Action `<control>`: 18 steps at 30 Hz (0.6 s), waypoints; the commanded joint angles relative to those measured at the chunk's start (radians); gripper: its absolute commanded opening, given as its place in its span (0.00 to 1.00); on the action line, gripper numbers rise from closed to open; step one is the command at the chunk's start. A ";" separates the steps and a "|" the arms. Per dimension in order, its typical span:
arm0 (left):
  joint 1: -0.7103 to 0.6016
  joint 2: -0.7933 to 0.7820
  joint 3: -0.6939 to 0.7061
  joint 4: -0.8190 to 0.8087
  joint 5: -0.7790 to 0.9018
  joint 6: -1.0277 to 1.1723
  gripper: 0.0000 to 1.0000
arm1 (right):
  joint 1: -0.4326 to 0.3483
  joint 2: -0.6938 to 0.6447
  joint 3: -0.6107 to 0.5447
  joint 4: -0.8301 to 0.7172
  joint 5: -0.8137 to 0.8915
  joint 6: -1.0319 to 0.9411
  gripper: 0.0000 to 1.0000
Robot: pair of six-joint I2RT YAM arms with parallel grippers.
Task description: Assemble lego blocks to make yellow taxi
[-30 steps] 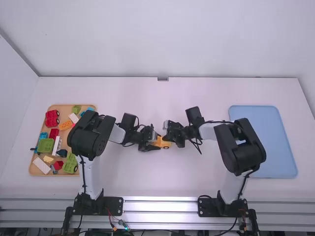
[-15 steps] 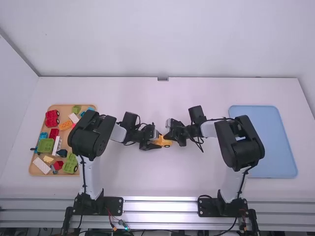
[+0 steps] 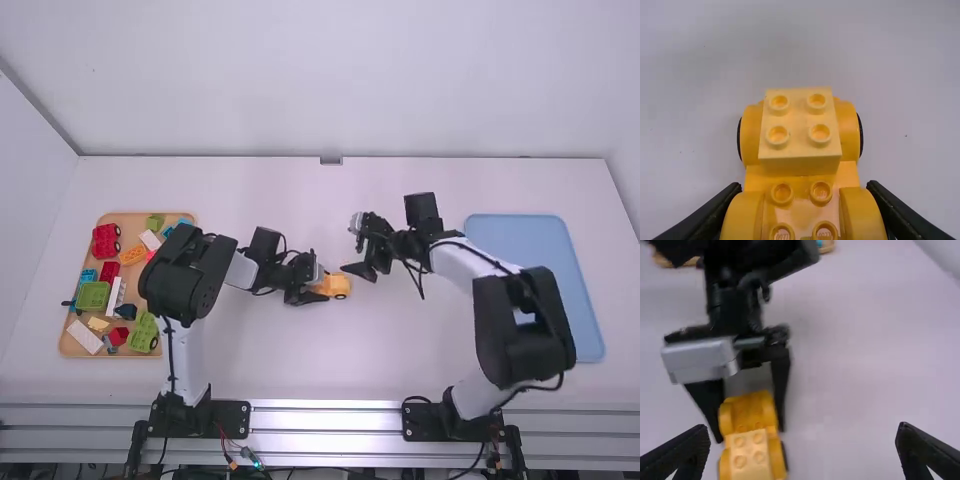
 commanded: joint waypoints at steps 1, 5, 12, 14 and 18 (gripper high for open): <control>-0.009 0.024 0.011 -0.010 -0.041 -0.012 0.33 | 0.003 -0.061 0.013 -0.035 0.118 0.081 0.98; -0.009 0.024 0.031 -0.020 -0.044 -0.020 0.56 | 0.003 -0.102 0.013 -0.124 0.165 0.063 0.98; -0.007 0.024 0.069 -0.109 -0.086 -0.023 0.99 | 0.003 -0.101 -0.002 -0.114 0.157 0.069 0.98; -0.007 0.017 0.075 -0.134 -0.089 -0.022 0.99 | 0.009 -0.101 -0.006 -0.105 0.158 0.069 0.98; 0.006 -0.071 0.084 -0.265 -0.159 -0.022 0.99 | 0.026 -0.101 -0.016 -0.090 0.168 0.069 0.98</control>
